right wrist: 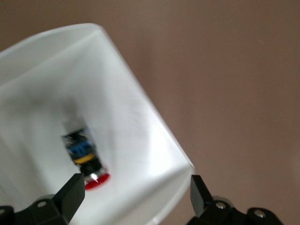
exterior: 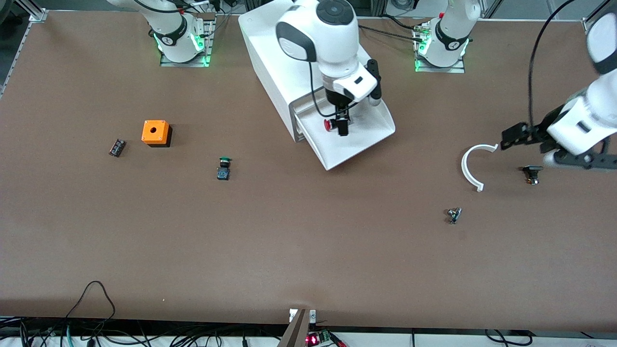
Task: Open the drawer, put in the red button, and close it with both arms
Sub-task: 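Open the right gripper and lift while the left gripper reaches the drawer, then push the drawer closed with the left gripper while the right gripper withdraws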
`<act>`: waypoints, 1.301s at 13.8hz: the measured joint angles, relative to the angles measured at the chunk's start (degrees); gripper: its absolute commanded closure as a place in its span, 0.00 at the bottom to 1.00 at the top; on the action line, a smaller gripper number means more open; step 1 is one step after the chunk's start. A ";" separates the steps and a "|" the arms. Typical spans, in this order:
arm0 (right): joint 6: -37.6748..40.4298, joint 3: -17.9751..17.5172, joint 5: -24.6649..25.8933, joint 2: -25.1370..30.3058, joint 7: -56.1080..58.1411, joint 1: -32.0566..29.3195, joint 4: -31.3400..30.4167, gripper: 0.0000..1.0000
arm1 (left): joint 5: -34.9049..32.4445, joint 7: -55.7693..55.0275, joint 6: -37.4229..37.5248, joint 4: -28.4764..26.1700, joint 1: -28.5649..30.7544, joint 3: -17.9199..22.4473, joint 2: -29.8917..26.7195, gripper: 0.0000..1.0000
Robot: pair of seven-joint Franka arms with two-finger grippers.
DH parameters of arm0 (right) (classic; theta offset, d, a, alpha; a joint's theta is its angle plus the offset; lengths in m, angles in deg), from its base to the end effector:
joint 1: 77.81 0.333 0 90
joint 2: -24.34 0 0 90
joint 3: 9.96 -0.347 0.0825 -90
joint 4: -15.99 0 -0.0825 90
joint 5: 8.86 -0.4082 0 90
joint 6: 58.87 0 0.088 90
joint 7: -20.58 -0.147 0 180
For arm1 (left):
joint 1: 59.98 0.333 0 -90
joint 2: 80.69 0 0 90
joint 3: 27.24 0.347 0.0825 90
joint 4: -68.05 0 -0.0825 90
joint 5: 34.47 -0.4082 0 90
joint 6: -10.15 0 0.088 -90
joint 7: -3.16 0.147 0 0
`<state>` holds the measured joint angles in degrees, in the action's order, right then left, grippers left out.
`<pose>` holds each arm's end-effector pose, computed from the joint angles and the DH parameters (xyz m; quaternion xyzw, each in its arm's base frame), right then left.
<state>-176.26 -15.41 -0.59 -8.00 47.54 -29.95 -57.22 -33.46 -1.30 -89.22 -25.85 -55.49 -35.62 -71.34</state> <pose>0.4936 0.6133 0.4280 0.7490 0.6529 0.1112 0.0178 0.6303 -0.0401 0.4972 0.9992 0.0073 -0.0344 0.0181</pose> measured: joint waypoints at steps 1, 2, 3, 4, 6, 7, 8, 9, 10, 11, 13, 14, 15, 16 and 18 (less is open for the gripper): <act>1.06 2.18 0.08 1.52 -4.80 -0.51 -0.46 0.00 | 0.00 -5.23 -2.25 -0.61 -1.30 -1.22 2.10 0.00; 1.79 4.29 0.11 2.81 -9.78 -1.13 -1.36 0.00 | 0.00 -11.45 -4.64 -1.23 -3.08 -2.54 4.32 0.00; 2.32 5.75 0.11 3.88 -14.85 -2.10 -2.67 0.00 | -0.02 -17.57 -7.21 -1.95 -5.15 -3.41 6.46 0.00; 3.05 6.53 0.12 4.86 -20.30 -3.57 -4.08 0.00 | -0.03 -22.64 -10.36 -3.00 -7.27 -3.82 8.33 0.00; 6.19 7.01 0.15 6.41 -33.32 -7.18 -6.42 0.00 | -0.03 -30.39 -18.74 -6.72 -10.84 -3.98 11.15 0.00; 7.79 7.09 0.14 7.00 -40.79 -9.27 -7.37 0.00 | -0.03 -33.67 -23.57 -9.46 -12.16 -4.08 12.05 0.00; 9.20 7.12 0.14 7.42 -47.67 -11.53 -8.24 0.00 | -0.04 -36.57 -28.14 -12.44 -13.19 -4.56 12.63 0.00; 10.73 7.13 0.14 7.70 -53.33 -13.94 -8.95 0.00 | -0.04 -38.89 -31.65 -15.24 -13.78 -5.76 12.93 0.00; 12.60 7.14 0.14 7.97 -56.73 -16.30 -9.32 0.00 | -0.03 -40.51 -33.65 -17.29 -14.10 -7.28 12.96 0.00; 14.42 7.15 0.10 8.42 -58.65 -18.97 -9.33 0.00 | -0.03 -41.79 -34.41 -18.41 -14.26 -8.95 12.88 0.00; 16.14 7.13 -0.65 10.48 -59.62 -24.59 -9.32 0.00 | -0.04 -43.51 -34.49 -19.49 -14.31 -12.23 12.59 0.00; 16.78 7.02 -1.48 11.94 -59.53 -27.72 -9.32 0.00 | -0.05 -43.82 -34.51 -20.22 -14.33 -13.83 12.31 0.00; 17.58 6.72 -2.48 13.52 -58.75 -30.78 -9.33 0.00 | -0.05 -43.89 -34.50 -21.14 -14.33 -15.40 11.97 0.00; 18.64 6.14 -3.32 15.02 -57.15 -33.61 -9.34 0.00 | -0.05 -43.89 -34.50 -22.23 -14.35 -17.09 11.62 0.00; 21.28 4.92 -3.98 17.90 -51.82 -38.90 -9.40 0.00 | -0.05 -43.89 -34.50 -24.35 -14.40 -20.66 11.08 0.00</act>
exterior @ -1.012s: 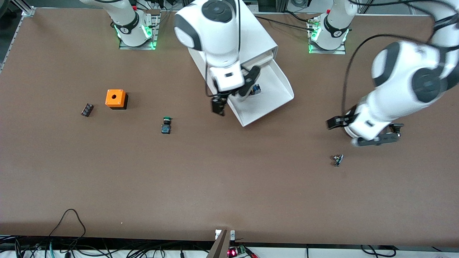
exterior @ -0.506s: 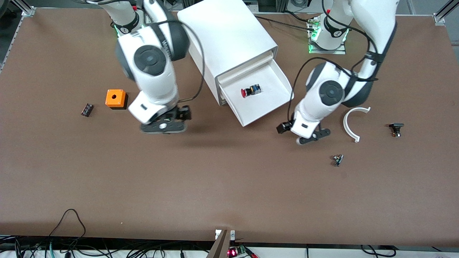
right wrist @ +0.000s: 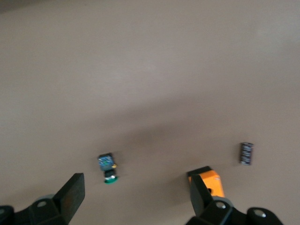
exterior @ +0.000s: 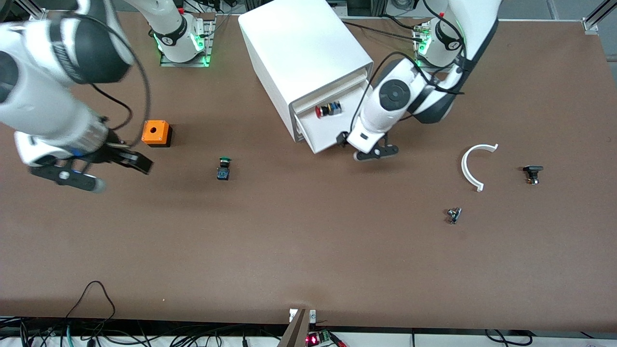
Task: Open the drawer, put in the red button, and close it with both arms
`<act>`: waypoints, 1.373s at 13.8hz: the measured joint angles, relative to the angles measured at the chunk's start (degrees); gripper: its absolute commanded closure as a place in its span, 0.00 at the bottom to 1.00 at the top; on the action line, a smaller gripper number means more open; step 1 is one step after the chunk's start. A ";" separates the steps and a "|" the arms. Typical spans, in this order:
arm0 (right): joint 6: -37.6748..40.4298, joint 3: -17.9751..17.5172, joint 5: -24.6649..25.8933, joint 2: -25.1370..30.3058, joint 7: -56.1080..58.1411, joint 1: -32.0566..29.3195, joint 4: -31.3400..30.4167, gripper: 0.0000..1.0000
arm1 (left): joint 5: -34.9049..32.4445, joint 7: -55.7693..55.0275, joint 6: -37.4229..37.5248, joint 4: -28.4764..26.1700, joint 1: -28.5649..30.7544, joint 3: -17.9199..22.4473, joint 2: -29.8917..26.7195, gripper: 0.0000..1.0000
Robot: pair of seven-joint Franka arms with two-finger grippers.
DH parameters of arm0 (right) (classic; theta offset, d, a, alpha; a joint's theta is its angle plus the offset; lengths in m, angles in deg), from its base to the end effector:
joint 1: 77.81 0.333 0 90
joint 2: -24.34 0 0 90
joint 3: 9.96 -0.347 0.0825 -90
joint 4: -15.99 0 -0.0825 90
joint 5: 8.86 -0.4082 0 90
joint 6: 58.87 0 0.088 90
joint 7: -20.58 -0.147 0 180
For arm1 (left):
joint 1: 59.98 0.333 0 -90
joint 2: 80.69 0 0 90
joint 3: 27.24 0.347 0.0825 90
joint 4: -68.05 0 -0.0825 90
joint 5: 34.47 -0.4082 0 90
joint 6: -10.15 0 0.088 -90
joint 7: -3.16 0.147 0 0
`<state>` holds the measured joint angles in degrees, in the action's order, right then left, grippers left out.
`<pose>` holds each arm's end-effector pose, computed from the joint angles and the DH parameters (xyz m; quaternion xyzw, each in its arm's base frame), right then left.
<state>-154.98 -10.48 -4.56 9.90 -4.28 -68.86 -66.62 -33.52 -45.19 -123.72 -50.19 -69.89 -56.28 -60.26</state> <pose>0.6600 0.0990 0.5322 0.9909 -0.1297 0.0028 0.0369 0.4750 -0.3820 0.2502 0.9907 0.0991 -0.0775 0.0520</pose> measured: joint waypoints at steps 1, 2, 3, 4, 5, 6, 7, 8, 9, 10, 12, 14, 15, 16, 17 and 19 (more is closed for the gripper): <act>0.72 -0.22 -0.09 1.09 3.56 -2.05 -0.01 0.00 | 0.00 0.00 0.00 -0.84 -0.03 -1.72 -0.29 0.00; 1.34 -0.19 -0.12 1.84 7.22 -3.63 -0.04 0.00 | 0.00 0.00 0.00 -1.54 -0.04 -3.16 -0.69 0.00; 2.08 0.15 -0.13 2.23 11.00 -4.82 -0.14 0.00 | 0.00 0.00 0.03 -2.29 -0.04 -4.42 -1.11 0.00; 2.60 1.28 -0.39 2.31 15.20 -5.49 -0.23 0.00 | 0.00 0.00 0.03 -3.01 -0.05 -5.62 -1.45 0.00; 2.72 3.10 -1.68 2.30 19.33 -5.82 -0.50 0.00 | 0.00 0.00 0.04 -3.73 -0.05 -6.64 -1.65 0.00; 2.76 5.20 -3.44 2.34 22.53 -5.95 -1.07 0.00 | 0.00 -0.01 0.03 -4.25 -0.06 -7.28 -1.81 0.00; 2.66 6.96 -4.75 2.71 24.60 -6.14 -2.30 0.00 | 0.00 -0.01 0.03 -4.49 -0.04 -7.41 -1.98 0.00; 2.02 7.83 -5.30 3.72 25.80 -6.46 -4.38 0.00 | 0.00 0.01 0.04 -4.57 0.02 -7.42 -2.08 0.00; 0.48 8.07 -5.38 5.35 26.14 -6.59 -7.07 0.00 | 0.00 0.03 0.03 -4.60 0.14 -7.40 -2.18 0.00; -1.18 7.98 -5.38 7.41 26.22 -6.54 -10.03 0.00 | 0.00 -0.02 -0.09 -4.58 0.49 -7.24 -2.45 0.00; -3.04 7.09 -5.38 12.07 26.23 -6.40 -15.55 0.00 | -0.02 -0.08 -1.08 -4.25 2.78 -5.37 -4.04 0.00; -3.63 6.18 -5.37 16.19 26.23 -6.28 -19.92 0.00 | -0.27 1.00 -1.24 -2.64 6.05 -1.22 -6.41 0.00; -3.77 6.01 -5.37 17.65 26.23 -6.27 -21.52 0.00 | -0.67 3.85 -1.20 -1.73 7.36 1.60 -7.62 0.00; -3.90 5.97 -5.37 18.64 26.23 -6.27 -22.64 0.00 | -0.85 9.04 -0.82 -0.87 8.43 4.57 -8.80 0.00; -4.03 5.97 -5.37 19.12 26.23 -6.28 -23.31 0.00 | -0.86 15.23 0.32 -0.08 9.28 7.30 -9.93 0.00; -4.38 5.97 -5.36 19.30 26.23 -6.28 -23.74 0.00 | -0.86 26.37 6.12 2.44 10.34 11.96 -12.39 0.00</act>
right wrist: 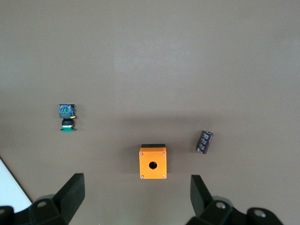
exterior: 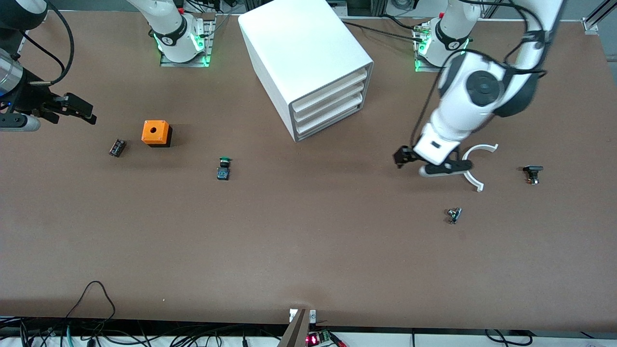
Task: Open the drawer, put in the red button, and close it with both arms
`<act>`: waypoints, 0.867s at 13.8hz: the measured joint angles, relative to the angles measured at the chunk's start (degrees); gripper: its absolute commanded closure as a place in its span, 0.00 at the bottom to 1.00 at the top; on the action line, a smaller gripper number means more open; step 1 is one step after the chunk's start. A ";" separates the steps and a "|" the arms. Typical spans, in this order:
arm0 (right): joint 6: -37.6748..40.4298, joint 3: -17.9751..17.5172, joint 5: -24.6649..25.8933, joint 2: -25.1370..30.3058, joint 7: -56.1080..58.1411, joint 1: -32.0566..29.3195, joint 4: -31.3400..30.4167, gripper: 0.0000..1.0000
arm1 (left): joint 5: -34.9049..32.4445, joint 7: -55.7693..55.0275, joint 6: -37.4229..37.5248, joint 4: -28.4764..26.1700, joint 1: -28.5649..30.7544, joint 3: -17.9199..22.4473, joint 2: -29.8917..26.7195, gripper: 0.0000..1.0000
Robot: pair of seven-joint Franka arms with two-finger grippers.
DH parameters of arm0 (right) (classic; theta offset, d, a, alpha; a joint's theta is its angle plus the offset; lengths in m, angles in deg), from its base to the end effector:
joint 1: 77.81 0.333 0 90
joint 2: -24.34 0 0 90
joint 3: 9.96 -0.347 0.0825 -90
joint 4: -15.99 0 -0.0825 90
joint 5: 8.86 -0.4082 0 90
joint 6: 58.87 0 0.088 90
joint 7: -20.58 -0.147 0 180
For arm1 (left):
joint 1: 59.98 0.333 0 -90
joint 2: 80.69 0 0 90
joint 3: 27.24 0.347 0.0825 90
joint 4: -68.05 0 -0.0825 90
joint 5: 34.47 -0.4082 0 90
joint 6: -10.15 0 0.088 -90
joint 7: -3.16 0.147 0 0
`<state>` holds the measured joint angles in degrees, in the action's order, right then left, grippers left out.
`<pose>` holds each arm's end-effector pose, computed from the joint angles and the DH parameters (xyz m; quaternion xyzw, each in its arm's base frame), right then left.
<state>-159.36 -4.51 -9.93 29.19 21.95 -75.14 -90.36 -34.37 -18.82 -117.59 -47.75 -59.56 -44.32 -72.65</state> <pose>0.5542 -0.0260 0.5365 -0.9998 0.0139 0.0085 0.0135 0.5879 -0.1727 0.3693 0.9979 0.0490 0.0280 0.0323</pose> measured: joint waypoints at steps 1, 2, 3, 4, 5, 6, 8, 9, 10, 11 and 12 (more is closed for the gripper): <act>-0.31 0.01 0.05 -0.02 0.00 -0.01 -0.03 0.00 | 0.00 4.82 4.46 2.21 0.18 2.11 -1.10 0.00; -0.47 0.01 0.21 -0.02 0.00 -0.01 -0.02 0.00 | 0.00 9.45 9.32 4.93 0.33 4.13 -2.24 0.00; -0.54 0.02 0.48 -0.01 0.00 -0.02 0.00 0.00 | 0.00 13.41 13.99 7.69 0.43 5.95 -3.37 0.00; -0.78 0.07 0.59 -0.01 0.00 -0.04 0.17 0.00 | 0.00 16.74 18.50 10.31 0.51 7.50 -4.63 0.00; -0.92 0.17 0.63 0.01 0.00 -0.08 0.55 0.00 | 0.00 19.33 22.62 12.46 0.52 8.78 -5.96 0.00; -0.94 0.32 0.64 0.03 0.00 -0.09 1.01 0.00 | 0.00 21.47 26.22 13.94 0.53 9.85 -7.43 0.00; -0.95 0.43 0.66 0.06 0.00 -0.11 1.84 0.00 | 0.00 24.27 30.66 14.88 0.54 11.17 -10.29 0.00; -0.94 0.43 0.66 0.06 0.00 -0.11 2.12 0.00 | 0.00 24.92 32.06 14.90 0.54 11.55 -11.48 0.00; -0.93 0.43 0.66 0.08 0.01 -0.11 2.35 0.00 | 0.00 25.27 33.13 14.92 0.53 11.95 -12.43 0.00; -0.81 0.43 0.66 0.08 0.01 -0.11 2.63 0.00 | 0.00 25.81 33.87 14.96 0.53 12.48 -13.27 0.00; -0.62 0.42 0.66 0.09 0.01 -0.10 2.93 0.00 | 0.00 26.74 34.18 15.00 0.54 13.00 -13.94 0.00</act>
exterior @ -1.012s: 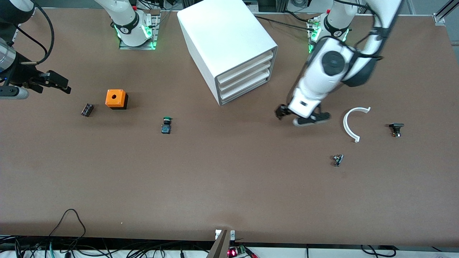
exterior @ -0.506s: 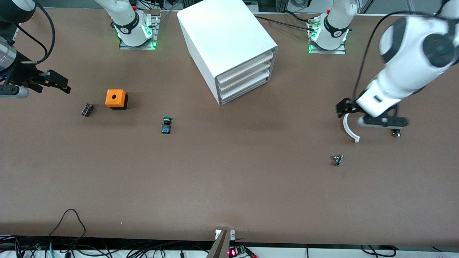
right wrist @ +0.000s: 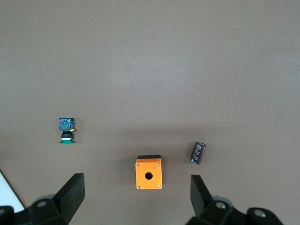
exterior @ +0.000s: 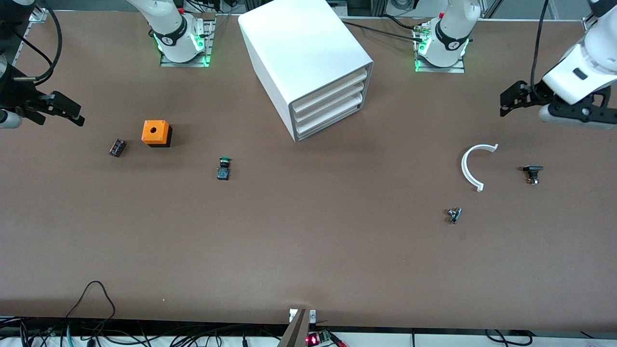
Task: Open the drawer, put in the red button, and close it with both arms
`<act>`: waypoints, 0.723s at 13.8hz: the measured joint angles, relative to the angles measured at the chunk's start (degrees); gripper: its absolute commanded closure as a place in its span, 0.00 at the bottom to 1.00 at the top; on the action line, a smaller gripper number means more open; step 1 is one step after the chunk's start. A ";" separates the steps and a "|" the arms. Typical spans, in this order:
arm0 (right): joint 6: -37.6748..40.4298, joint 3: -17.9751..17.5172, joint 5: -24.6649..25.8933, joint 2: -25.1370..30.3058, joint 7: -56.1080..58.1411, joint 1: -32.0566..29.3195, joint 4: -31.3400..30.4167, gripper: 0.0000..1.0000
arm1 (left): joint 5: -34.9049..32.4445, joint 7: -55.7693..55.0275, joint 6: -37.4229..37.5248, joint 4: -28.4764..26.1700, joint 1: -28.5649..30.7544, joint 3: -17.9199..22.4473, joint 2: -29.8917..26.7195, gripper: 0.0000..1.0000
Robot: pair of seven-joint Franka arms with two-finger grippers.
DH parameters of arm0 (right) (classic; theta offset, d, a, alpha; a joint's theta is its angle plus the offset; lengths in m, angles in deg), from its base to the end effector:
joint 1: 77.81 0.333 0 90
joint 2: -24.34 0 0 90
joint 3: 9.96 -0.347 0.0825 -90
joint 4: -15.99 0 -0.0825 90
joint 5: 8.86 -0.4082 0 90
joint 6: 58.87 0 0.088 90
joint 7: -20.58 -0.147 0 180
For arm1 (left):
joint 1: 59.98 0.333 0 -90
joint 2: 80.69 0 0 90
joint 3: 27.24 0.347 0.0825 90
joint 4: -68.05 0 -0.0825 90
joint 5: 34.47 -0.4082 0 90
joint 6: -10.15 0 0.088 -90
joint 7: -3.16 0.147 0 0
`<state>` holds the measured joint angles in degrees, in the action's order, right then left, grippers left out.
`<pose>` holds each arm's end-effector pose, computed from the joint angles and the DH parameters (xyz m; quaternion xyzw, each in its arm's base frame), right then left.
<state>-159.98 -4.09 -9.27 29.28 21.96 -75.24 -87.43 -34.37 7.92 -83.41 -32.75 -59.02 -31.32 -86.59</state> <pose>0.5620 -0.0333 0.5642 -0.9996 0.0173 -0.0230 0.0070 0.5438 -0.0315 0.5848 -0.9976 0.0684 0.0119 0.0026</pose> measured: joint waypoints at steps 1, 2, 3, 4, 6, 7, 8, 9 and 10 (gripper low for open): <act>0.18 0.00 0.00 0.00 0.00 0.00 0.18 0.00 | 0.00 1.04 0.09 0.07 0.00 0.39 -0.46 0.00; 0.28 0.00 0.00 0.00 0.00 0.00 0.24 0.00 | 0.00 1.53 0.11 0.16 0.00 0.58 -0.59 0.00; 0.47 0.00 0.00 0.00 0.00 0.00 0.25 0.00 | 0.00 1.73 0.13 0.17 -0.02 0.58 -0.52 0.00; 0.86 0.00 0.00 -0.01 0.01 0.00 0.25 0.00 | 0.00 1.96 0.15 0.17 -0.13 0.56 -0.41 0.00; 1.47 0.00 0.01 -0.01 0.02 0.00 0.26 0.00 | 0.00 2.27 0.17 0.17 -0.27 0.32 -0.25 0.00; 1.54 0.00 0.02 -0.01 0.02 0.00 0.26 0.00 | 0.00 2.30 0.18 0.17 -0.34 0.16 -0.20 0.00; 1.55 0.00 0.03 -0.01 0.02 0.00 0.26 0.00 | 0.00 2.31 0.20 0.17 -0.40 0.04 -0.19 0.00; 1.55 0.00 0.03 -0.01 0.02 0.00 0.27 0.00 | 0.00 2.32 0.22 0.17 -0.47 0.00 -0.19 0.00; 1.55 0.00 0.03 -0.01 0.02 0.00 0.27 0.00 | 0.00 2.32 0.24 0.17 -0.48 0.00 -0.18 0.00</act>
<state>-158.43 -4.09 -9.23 29.27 21.98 -75.24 -87.16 -34.37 10.24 -83.17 -32.59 -59.50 -31.31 -86.77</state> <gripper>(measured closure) 0.000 0.000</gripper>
